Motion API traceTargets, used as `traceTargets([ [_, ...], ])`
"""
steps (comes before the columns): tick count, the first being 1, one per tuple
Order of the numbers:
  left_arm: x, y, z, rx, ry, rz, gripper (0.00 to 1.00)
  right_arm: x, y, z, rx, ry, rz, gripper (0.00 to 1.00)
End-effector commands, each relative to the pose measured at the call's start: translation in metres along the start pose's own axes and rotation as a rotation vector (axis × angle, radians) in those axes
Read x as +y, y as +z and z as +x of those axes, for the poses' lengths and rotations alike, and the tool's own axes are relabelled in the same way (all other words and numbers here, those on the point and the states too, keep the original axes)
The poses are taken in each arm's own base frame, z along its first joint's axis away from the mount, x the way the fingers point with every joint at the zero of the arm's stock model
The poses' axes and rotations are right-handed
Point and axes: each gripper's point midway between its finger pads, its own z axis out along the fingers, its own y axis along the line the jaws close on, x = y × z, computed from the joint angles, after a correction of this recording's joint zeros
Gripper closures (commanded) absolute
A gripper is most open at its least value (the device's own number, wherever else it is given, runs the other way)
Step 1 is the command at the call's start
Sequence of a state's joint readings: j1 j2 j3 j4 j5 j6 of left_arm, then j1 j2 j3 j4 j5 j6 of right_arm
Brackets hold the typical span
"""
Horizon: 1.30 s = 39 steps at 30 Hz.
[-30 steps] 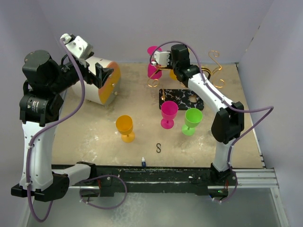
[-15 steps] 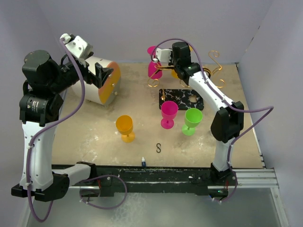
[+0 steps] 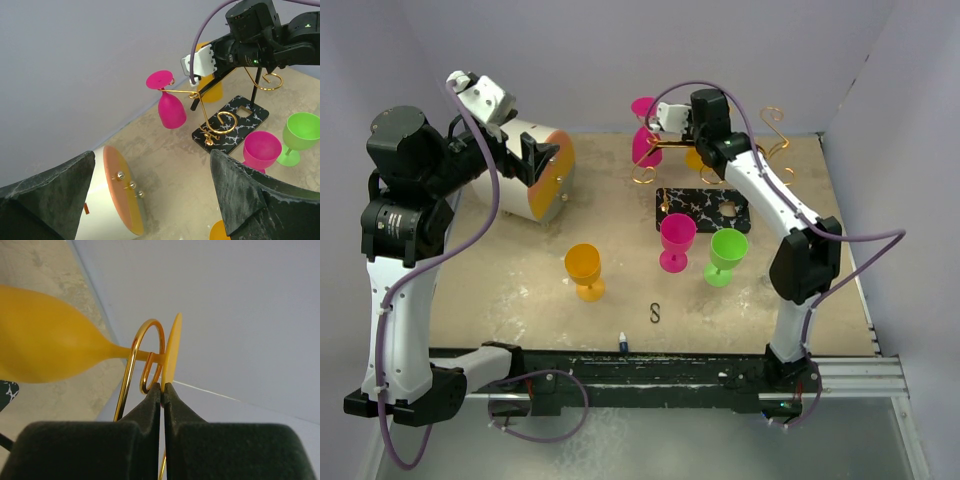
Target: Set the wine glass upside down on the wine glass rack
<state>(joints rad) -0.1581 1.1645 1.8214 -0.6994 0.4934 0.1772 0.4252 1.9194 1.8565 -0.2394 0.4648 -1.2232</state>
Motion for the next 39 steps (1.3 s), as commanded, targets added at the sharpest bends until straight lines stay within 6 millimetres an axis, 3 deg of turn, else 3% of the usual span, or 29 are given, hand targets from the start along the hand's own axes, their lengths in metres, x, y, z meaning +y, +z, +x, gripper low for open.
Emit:
traceTargets([
  [1,0.000,-0.007,-0.012,-0.039,0.037,-0.009,0.01,-0.027,-0.024,0.011,-0.013,0.063,0.057,1.00],
  [28,0.001,-0.010,-0.008,-0.033,0.053,-0.016,0.01,-0.025,-0.044,0.026,-0.009,0.075,0.044,0.82],
  [39,0.005,-0.008,-0.002,-0.023,0.064,-0.033,0.01,-0.022,-0.052,0.044,0.013,0.077,0.011,0.71],
])
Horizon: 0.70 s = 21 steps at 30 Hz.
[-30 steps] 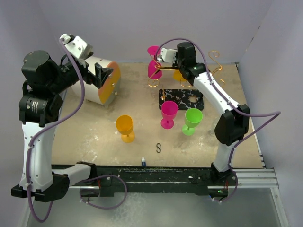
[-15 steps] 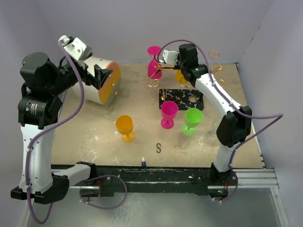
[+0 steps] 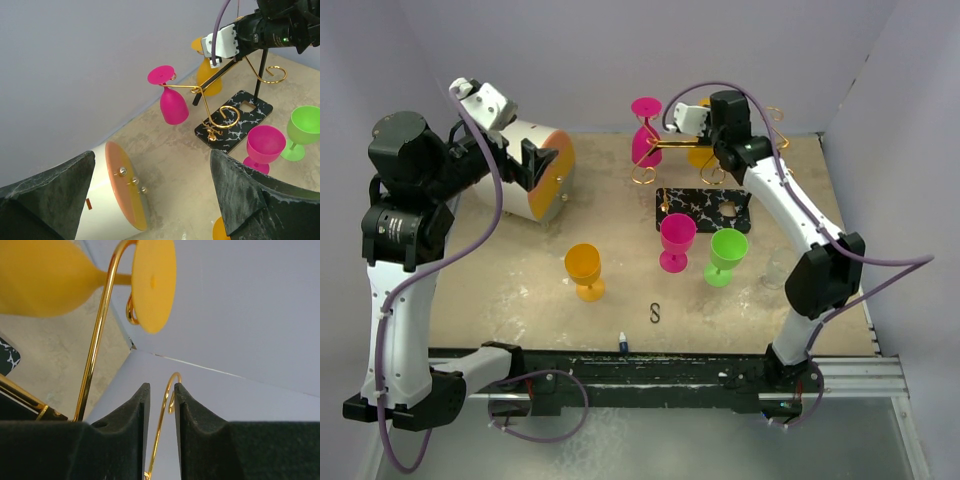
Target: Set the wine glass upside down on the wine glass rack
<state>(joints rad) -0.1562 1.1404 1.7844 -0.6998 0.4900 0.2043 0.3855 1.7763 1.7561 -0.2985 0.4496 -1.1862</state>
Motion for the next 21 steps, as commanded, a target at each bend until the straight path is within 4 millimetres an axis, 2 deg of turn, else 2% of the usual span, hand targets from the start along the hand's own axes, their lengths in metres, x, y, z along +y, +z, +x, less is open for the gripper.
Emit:
traceTargets([
  [1,0.007,-0.005,-0.009,-0.035,0.045,-0.034,0.01,-0.016,-0.019,0.010,-0.013,0.034,0.025,0.71],
  [8,0.010,-0.003,-0.003,-0.022,0.045,-0.044,0.01,-0.023,-0.031,0.026,-0.002,0.067,0.041,0.65],
  [13,0.013,-0.002,0.008,0.001,0.059,-0.057,0.01,-0.038,-0.047,0.035,-0.024,0.130,0.076,0.62],
  [18,0.012,0.002,0.037,0.075,0.091,-0.043,0.01,-0.059,-0.068,0.043,-0.058,0.214,0.134,0.59],
  [21,0.002,0.004,0.067,0.157,0.120,0.028,0.01,-0.070,-0.082,0.046,-0.082,0.276,0.174,0.46],
])
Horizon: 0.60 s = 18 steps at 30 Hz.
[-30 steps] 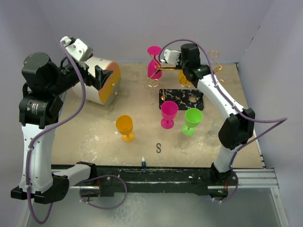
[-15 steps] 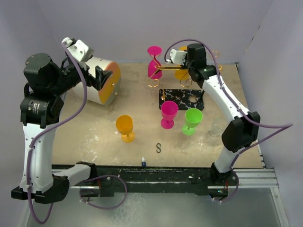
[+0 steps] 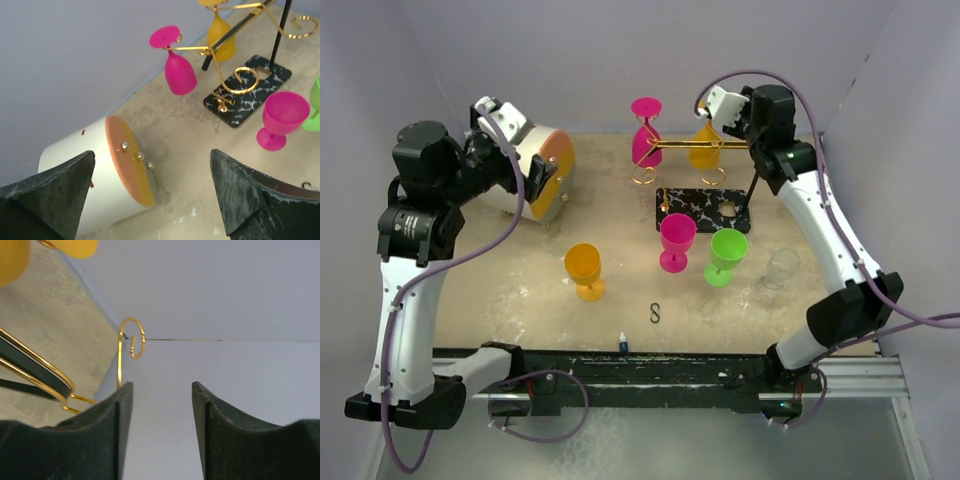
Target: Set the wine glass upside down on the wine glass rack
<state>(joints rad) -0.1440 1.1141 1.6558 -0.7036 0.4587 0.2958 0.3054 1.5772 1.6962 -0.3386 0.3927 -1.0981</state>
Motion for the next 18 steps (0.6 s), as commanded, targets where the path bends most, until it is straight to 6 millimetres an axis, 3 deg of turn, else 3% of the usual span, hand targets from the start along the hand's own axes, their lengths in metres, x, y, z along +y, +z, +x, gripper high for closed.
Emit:
traceTargets([
  [1,-0.010,0.002,0.032,0.088,0.088,0.077,0.01,-0.035,-0.029,-0.004,-0.081,0.139,0.102,0.43],
  [5,-0.040,0.007,0.092,0.263,0.083,0.254,0.01,-0.048,-0.047,-0.002,-0.108,0.219,0.139,0.25],
  [10,-0.065,0.013,0.150,0.423,0.069,0.379,0.00,-0.057,-0.068,-0.010,-0.194,0.348,0.105,0.01],
  [14,-0.077,0.020,0.180,0.504,0.043,0.442,0.05,-0.053,-0.079,-0.018,-0.268,0.410,0.033,0.00],
  [18,-0.090,0.030,0.200,0.568,0.035,0.498,0.14,-0.052,-0.080,-0.013,-0.256,0.417,0.035,0.00],
])
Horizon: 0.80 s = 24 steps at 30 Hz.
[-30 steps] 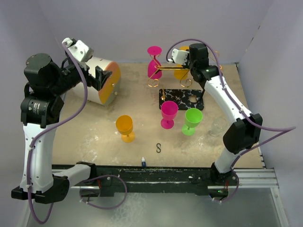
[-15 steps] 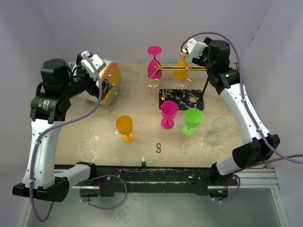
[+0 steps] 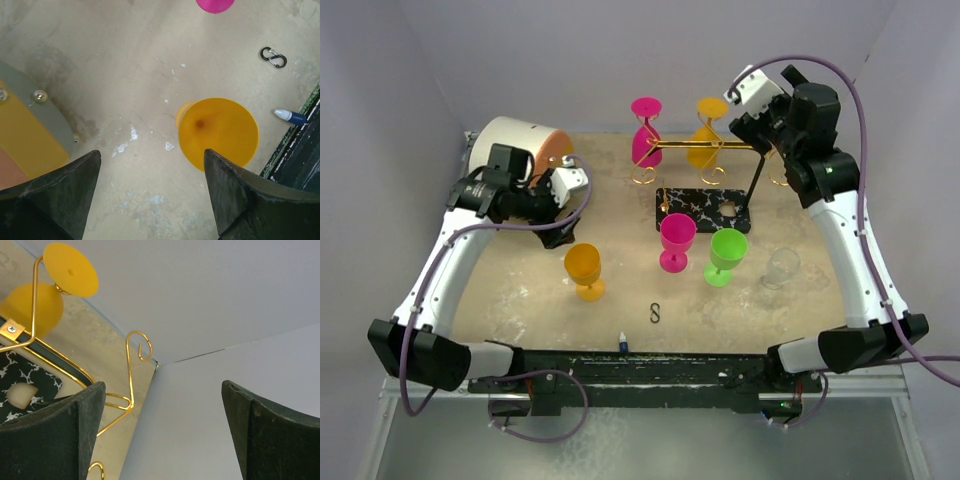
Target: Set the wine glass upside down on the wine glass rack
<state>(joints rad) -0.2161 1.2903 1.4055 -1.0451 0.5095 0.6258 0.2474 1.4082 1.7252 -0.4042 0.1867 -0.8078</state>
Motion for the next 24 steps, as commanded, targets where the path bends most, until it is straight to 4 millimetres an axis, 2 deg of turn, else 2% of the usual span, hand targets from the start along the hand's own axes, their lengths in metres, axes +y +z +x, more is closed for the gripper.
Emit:
traceTargets([
  [1,-0.009,0.019,0.006,0.047,0.052,0.065,0.17,-0.012,-0.016,-0.012,-0.059,0.075,0.016,0.00],
  [7,-0.026,0.049,0.018,0.138,0.088,0.140,0.27,-0.011,-0.017,-0.004,-0.040,0.071,0.022,0.00],
  [13,-0.037,0.069,0.032,0.227,0.129,0.158,0.47,-0.010,-0.018,-0.001,-0.035,0.072,0.021,0.00],
  [19,-0.038,0.076,0.040,0.275,0.152,0.156,0.67,-0.007,-0.016,0.001,-0.028,0.071,0.014,0.00],
  [24,-0.038,0.075,0.042,0.286,0.166,0.153,0.79,-0.005,-0.014,0.004,-0.018,0.069,0.008,0.00],
])
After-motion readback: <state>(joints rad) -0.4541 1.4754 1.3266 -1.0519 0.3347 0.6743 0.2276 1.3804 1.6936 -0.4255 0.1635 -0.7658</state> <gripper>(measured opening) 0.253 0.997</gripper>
